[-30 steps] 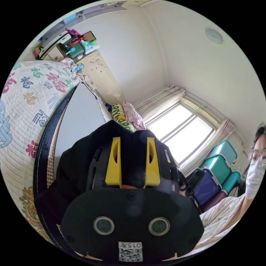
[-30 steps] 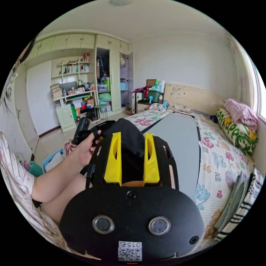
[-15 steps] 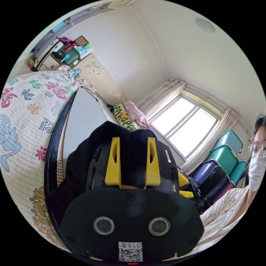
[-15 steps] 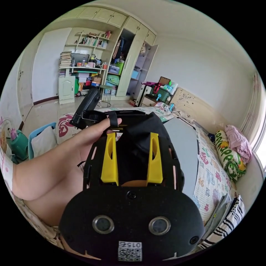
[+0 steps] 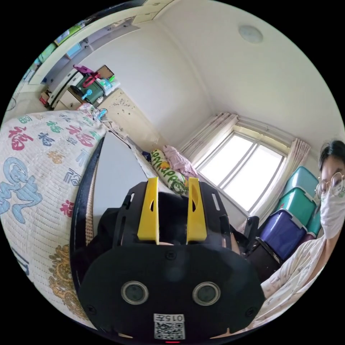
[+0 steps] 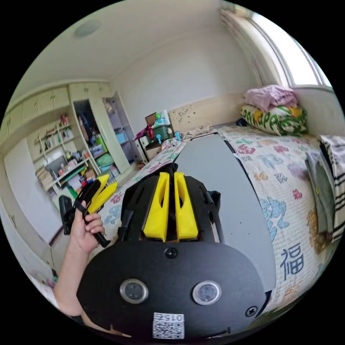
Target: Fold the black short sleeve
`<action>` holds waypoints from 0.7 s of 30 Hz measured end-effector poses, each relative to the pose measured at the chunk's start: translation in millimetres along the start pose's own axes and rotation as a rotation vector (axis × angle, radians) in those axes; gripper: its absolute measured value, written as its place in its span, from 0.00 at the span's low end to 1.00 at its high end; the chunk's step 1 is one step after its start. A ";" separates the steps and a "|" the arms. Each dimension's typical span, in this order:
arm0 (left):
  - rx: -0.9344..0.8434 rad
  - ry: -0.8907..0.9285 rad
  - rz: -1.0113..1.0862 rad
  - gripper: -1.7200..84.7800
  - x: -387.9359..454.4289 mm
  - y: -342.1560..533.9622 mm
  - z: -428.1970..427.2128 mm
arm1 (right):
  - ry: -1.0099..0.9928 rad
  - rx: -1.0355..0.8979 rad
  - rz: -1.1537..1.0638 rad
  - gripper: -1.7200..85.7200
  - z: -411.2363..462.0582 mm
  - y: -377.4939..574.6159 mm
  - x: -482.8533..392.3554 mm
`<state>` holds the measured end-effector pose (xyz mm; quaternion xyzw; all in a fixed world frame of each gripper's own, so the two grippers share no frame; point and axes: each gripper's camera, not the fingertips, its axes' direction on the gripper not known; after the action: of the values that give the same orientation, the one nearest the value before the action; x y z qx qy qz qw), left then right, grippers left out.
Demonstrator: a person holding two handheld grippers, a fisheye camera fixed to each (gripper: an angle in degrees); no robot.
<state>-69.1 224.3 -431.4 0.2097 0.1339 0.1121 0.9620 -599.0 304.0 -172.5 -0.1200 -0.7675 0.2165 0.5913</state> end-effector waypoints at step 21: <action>-0.682 -0.391 0.195 0.19 7.3 90.0 109.6 | -0.057 0.050 0.242 0.03 -66.5 -64.1 39.9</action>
<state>-43.2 265.2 -297.8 -0.0926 -0.1171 0.1990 0.9686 -541.4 278.0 -94.2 -0.1907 -0.7585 0.3085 0.5415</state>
